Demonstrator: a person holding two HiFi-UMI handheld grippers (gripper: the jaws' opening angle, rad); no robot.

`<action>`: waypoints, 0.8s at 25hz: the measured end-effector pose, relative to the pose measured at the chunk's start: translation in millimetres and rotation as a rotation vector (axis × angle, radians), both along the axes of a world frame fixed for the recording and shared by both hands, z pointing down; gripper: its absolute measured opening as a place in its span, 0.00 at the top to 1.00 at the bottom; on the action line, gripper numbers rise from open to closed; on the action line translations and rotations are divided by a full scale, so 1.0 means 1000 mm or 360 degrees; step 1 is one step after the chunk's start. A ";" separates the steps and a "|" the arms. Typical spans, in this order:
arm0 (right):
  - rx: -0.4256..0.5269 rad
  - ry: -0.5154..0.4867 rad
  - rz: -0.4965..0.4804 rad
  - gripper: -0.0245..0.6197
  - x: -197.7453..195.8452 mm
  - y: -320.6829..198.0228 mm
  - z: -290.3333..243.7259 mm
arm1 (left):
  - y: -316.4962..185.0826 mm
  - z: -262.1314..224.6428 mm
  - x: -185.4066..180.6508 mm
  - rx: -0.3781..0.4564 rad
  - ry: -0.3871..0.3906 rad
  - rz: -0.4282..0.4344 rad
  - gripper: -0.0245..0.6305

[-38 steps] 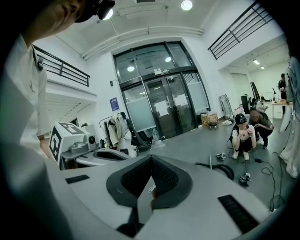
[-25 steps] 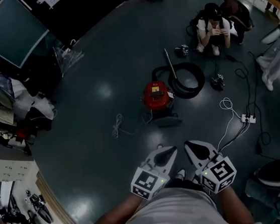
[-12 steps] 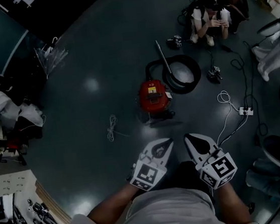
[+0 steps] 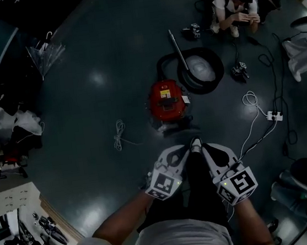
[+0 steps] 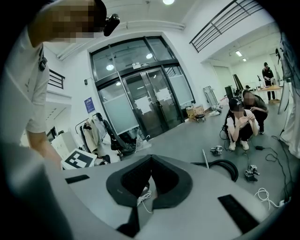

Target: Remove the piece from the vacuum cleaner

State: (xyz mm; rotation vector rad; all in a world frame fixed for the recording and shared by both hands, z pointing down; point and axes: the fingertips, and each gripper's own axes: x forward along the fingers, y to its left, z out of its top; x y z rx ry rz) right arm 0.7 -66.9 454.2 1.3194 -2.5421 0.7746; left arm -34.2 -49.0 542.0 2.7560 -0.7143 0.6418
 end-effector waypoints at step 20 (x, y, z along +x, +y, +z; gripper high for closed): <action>-0.0199 -0.0082 -0.0015 0.94 0.012 -0.068 0.207 | -0.039 0.367 0.007 -0.0263 -0.0633 0.0305 0.84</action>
